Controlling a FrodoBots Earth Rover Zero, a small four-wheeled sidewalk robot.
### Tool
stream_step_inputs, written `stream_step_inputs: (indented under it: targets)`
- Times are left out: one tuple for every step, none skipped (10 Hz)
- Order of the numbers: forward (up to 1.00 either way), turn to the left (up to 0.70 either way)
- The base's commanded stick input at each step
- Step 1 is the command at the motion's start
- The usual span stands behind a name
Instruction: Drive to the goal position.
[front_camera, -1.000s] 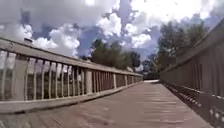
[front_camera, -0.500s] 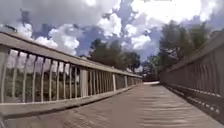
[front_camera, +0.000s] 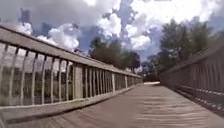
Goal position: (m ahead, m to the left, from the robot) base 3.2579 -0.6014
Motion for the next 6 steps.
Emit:
stream_step_inputs:
  targets:
    - [0.7, -0.21]
    - [0.7, -0.27]
    - [0.7, -0.33]
    - [0.7, -0.35]
    - [0.7, -0.35]
    - [0.7, -0.35]
